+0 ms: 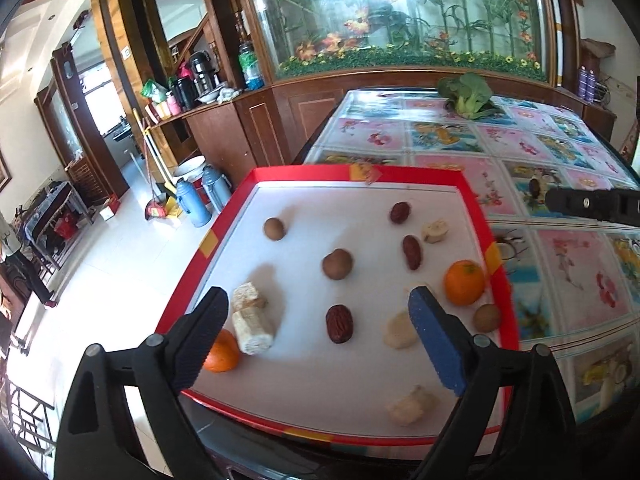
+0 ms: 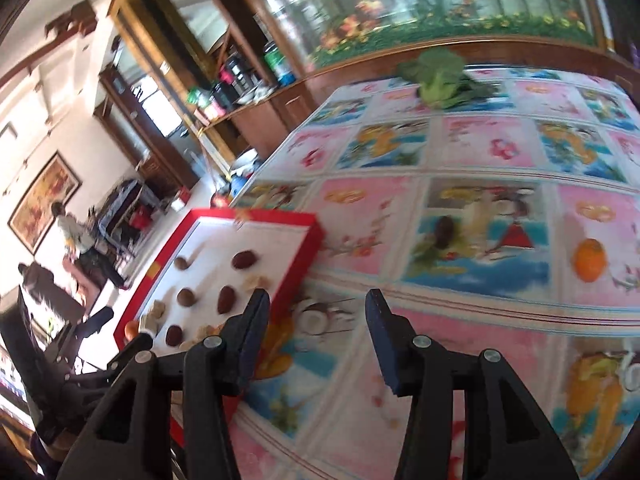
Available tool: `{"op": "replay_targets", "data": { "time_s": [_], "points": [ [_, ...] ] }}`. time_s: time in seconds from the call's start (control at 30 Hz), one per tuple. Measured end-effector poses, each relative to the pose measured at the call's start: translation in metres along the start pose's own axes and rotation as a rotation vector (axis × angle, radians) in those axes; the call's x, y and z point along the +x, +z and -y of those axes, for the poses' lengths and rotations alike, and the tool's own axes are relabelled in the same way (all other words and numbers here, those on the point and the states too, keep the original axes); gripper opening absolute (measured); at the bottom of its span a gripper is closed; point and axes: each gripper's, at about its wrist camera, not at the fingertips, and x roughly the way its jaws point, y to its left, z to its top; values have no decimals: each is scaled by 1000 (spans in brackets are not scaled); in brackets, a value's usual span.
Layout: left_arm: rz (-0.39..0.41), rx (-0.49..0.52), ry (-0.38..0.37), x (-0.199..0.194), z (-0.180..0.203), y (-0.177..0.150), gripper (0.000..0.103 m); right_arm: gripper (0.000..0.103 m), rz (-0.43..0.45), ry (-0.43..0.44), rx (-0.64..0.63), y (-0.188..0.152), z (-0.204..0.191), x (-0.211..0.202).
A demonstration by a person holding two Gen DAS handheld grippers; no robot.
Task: Organize fruits
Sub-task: 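Move both open grippers back toward the tangerine and red date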
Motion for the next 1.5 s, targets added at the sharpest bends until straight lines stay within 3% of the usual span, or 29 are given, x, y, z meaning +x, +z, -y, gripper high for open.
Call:
{"op": "replay_targets", "data": {
  "time_s": [0.5, 0.8, 0.93, 1.03, 1.17, 1.3, 1.5],
  "points": [
    [48, 167, -128, -38, 96, 18, 94, 55, 175, -135, 245, 4, 124, -80],
    [74, 283, -166, -52, 151, 31, 96, 56, 236, -164, 332, 33, 163, -97],
    [79, 325, -189, -52, 174, 36, 96, 61, 232, -155, 344, 54, 171, -87],
    [80, 331, -202, -46, 185, 41, 96, 61, 237, -63, 343, 54, 179, -72],
    [88, 278, -205, -33, 181, 54, 96, 62, 127, -2, 367, 49, 192, -57],
    [106, 216, -198, -14, 171, 70, 96, 62, 102, -26, 362, 48, 196, -57],
    [63, 168, -226, 16, 169, 85, 96, 62, 29, -89, 281, 42, 176, -44]
  ]
}}
